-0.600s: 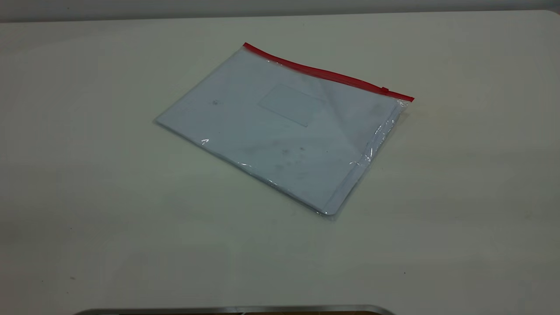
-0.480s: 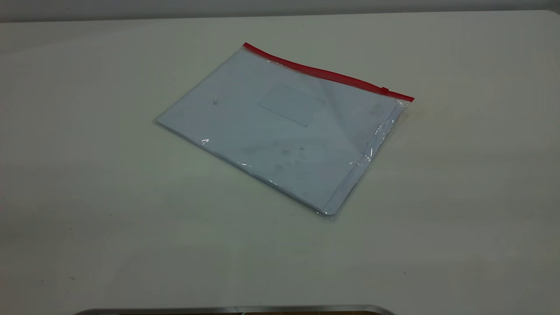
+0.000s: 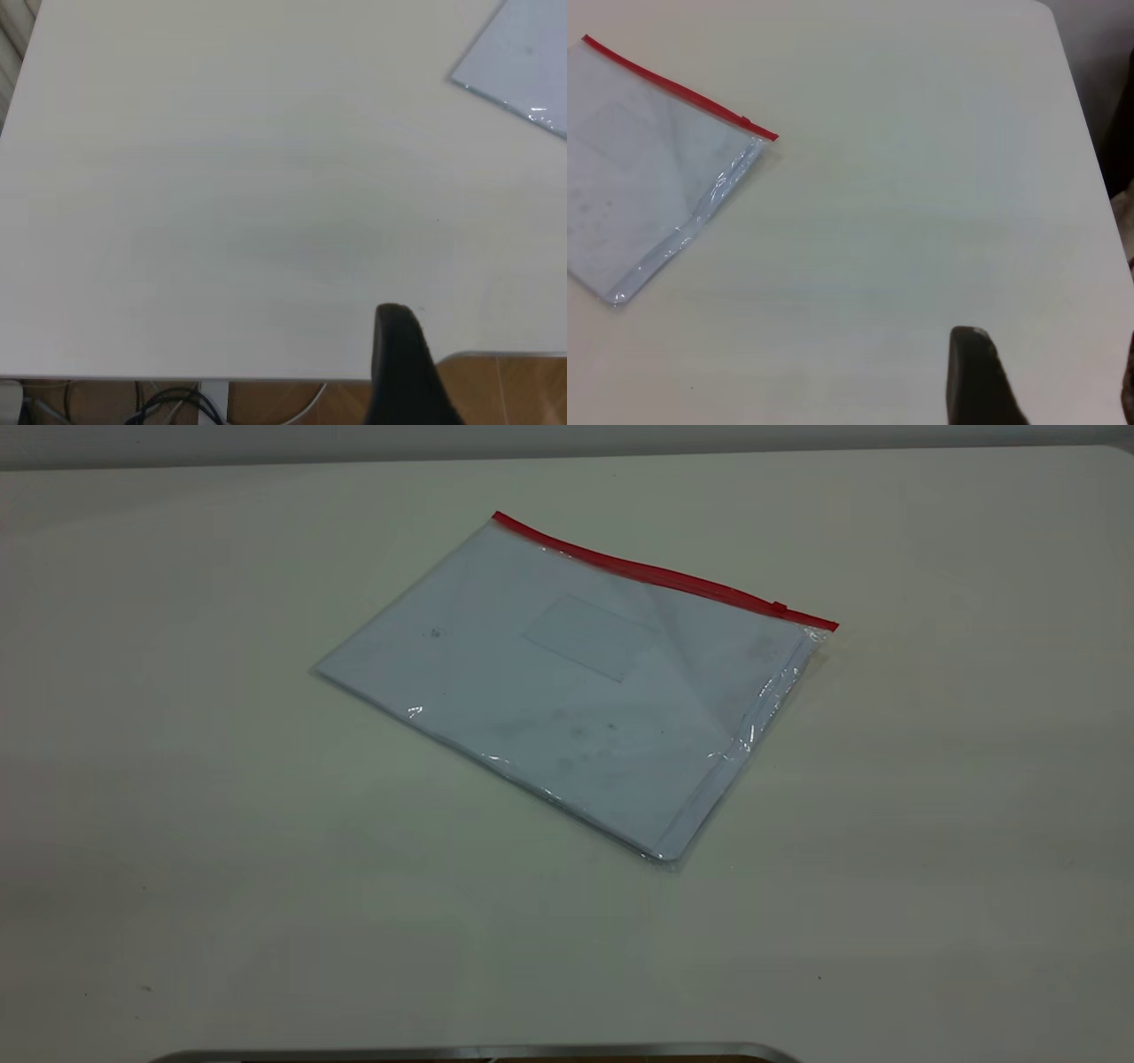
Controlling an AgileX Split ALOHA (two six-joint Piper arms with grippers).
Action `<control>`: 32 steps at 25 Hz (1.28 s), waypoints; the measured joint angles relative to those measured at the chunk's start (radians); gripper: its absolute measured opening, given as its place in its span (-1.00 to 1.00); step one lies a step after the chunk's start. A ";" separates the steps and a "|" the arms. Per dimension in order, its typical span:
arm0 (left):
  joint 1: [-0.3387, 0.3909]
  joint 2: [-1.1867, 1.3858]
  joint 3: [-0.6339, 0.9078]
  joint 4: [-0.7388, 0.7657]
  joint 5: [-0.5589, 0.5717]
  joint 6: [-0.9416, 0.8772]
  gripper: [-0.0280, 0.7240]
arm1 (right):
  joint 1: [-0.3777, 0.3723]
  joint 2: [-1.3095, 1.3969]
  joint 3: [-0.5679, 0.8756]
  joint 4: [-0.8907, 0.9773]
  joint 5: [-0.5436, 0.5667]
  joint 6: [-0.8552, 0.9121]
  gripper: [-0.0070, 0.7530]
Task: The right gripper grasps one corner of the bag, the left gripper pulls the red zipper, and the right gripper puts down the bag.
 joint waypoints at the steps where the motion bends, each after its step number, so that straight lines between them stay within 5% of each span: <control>1: 0.000 0.000 0.000 0.000 0.000 0.000 0.42 | 0.000 0.000 0.000 0.000 0.000 0.000 0.14; 26: 0.000 0.000 0.000 0.004 -0.001 0.001 0.42 | 0.000 0.000 0.000 0.019 0.000 0.000 0.14; 32: 0.000 0.177 -0.068 0.001 -0.064 -0.007 0.42 | 0.000 0.210 -0.003 0.162 -0.059 -0.070 0.14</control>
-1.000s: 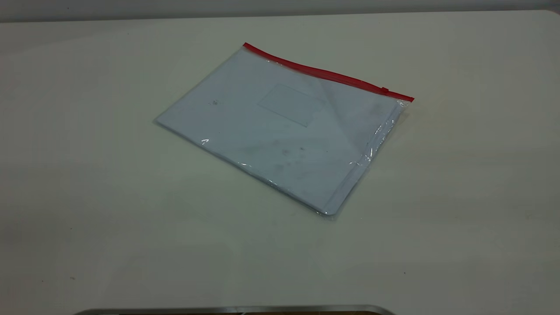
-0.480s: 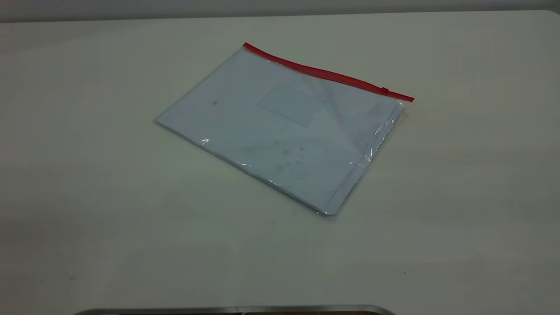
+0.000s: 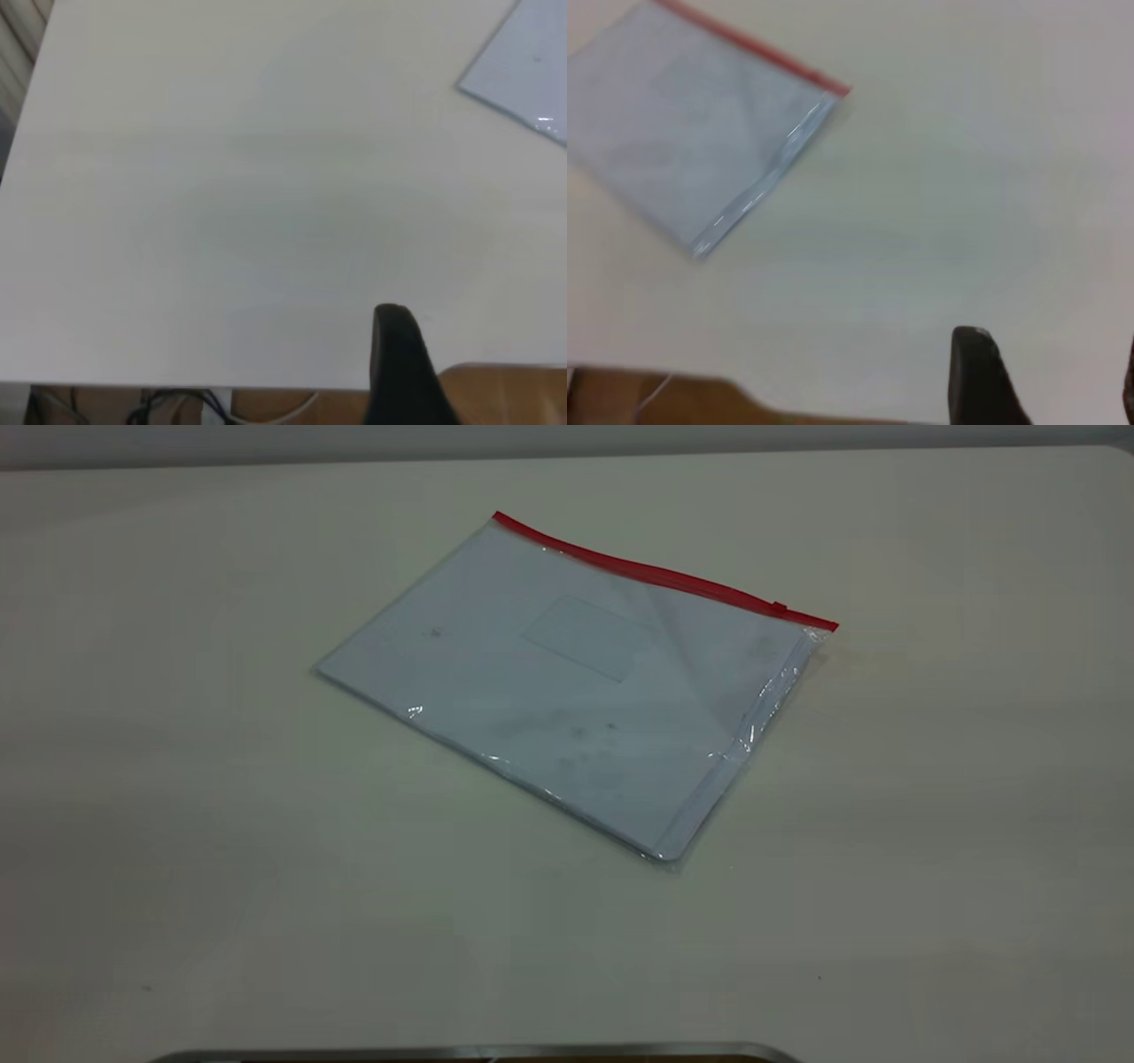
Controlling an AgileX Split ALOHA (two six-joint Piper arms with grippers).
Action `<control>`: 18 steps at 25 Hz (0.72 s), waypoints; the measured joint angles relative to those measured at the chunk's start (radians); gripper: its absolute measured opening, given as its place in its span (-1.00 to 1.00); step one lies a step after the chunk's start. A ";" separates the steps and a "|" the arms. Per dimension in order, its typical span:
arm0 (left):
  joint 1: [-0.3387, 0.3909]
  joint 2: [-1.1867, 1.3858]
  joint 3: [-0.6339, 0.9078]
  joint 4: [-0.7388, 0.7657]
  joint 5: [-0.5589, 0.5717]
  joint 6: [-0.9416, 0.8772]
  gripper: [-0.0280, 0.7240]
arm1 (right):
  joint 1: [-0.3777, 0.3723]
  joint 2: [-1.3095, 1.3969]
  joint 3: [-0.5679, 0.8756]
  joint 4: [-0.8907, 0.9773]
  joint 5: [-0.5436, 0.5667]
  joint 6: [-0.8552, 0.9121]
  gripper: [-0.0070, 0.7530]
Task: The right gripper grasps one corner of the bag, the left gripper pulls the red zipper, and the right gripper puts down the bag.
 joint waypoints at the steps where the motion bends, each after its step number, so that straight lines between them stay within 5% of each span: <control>1: 0.000 0.053 -0.021 -0.012 -0.031 0.002 0.42 | 0.000 0.050 0.000 0.023 -0.045 -0.038 0.14; 10: 0.000 0.653 -0.215 -0.136 -0.326 0.188 0.50 | 0.000 0.625 -0.002 0.244 -0.557 -0.372 0.31; 18: 0.000 1.002 -0.276 -0.371 -0.509 0.418 0.54 | 0.000 1.147 -0.115 0.695 -0.704 -0.773 0.33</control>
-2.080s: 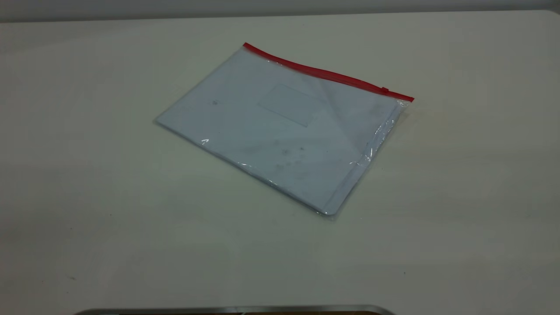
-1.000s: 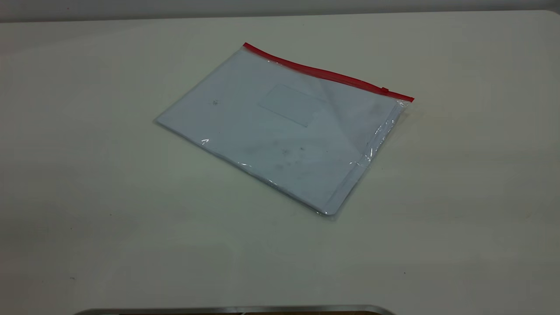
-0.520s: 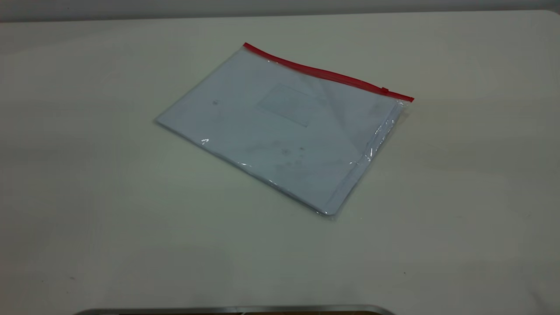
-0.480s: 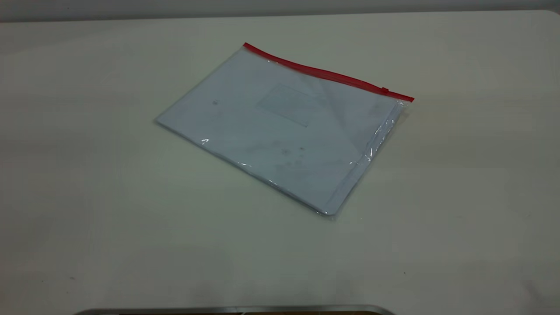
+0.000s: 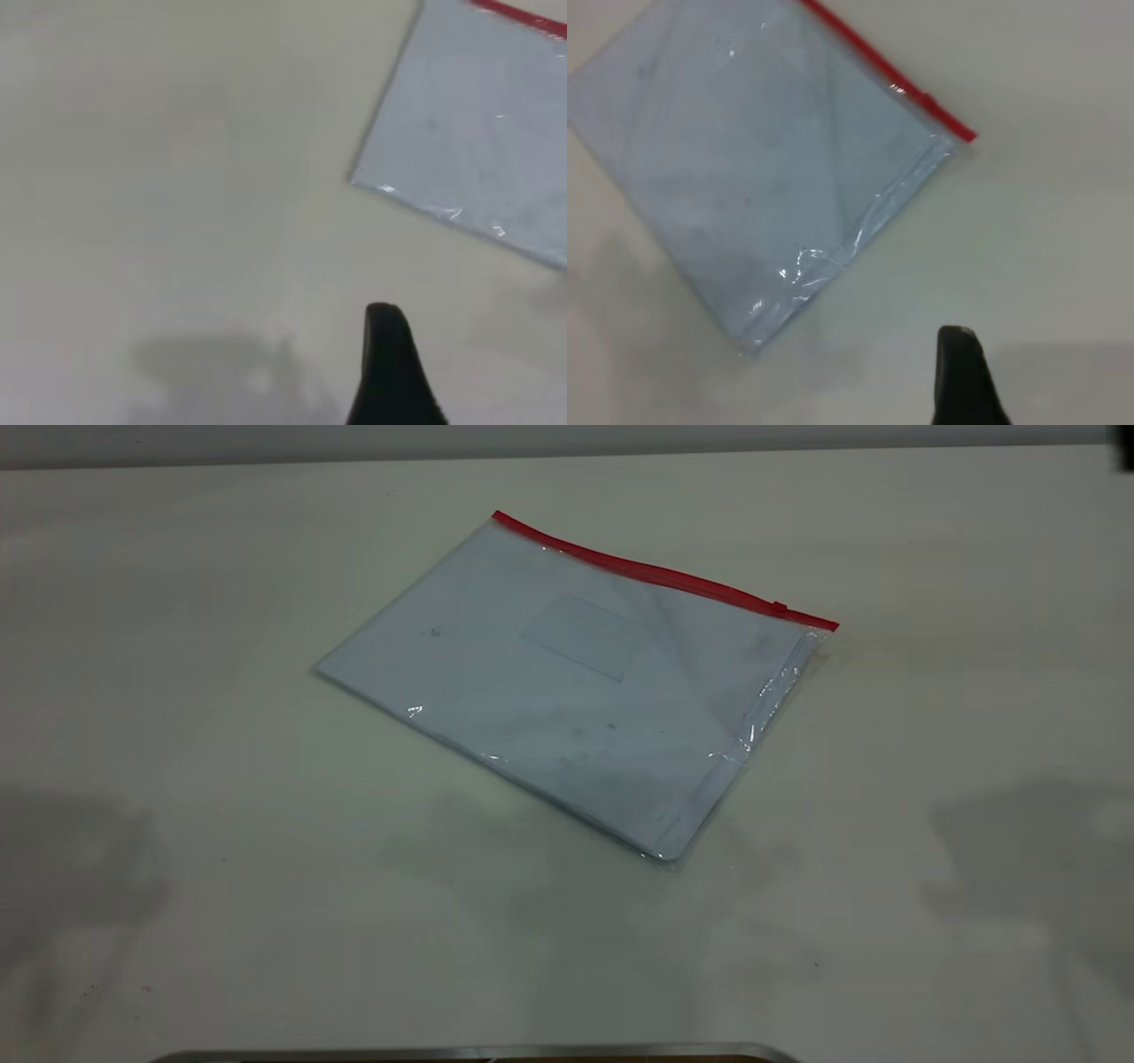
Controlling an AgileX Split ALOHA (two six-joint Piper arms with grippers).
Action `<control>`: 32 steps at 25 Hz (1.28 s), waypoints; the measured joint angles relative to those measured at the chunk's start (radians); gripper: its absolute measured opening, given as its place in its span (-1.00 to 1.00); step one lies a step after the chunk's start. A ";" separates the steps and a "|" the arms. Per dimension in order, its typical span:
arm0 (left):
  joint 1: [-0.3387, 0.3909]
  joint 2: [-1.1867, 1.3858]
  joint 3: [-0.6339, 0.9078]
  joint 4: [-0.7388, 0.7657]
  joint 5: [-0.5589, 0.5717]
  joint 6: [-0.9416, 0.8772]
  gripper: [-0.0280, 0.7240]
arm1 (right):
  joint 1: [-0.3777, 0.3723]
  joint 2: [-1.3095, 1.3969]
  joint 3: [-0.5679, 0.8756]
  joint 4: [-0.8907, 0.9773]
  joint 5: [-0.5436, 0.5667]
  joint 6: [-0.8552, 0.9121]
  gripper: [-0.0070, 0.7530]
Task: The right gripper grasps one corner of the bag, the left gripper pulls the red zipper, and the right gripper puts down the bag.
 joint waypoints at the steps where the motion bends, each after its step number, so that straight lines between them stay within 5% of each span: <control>1: 0.000 0.026 -0.004 -0.045 -0.012 0.043 0.54 | 0.000 0.059 -0.025 0.060 -0.008 -0.063 0.33; 10: 0.000 0.166 -0.060 -0.383 -0.044 0.361 0.54 | 0.000 0.634 -0.301 0.371 -0.013 -0.436 0.33; 18: 0.000 0.170 -0.081 -0.402 -0.051 0.383 0.54 | -0.037 0.951 -0.573 0.387 0.121 -0.505 0.33; 23: 0.000 0.170 -0.082 -0.402 -0.051 0.382 0.54 | -0.099 1.078 -0.716 0.387 0.314 -0.521 0.33; 32: 0.000 0.170 -0.082 -0.402 -0.051 0.379 0.54 | -0.122 1.214 -0.828 0.494 0.460 -0.573 0.33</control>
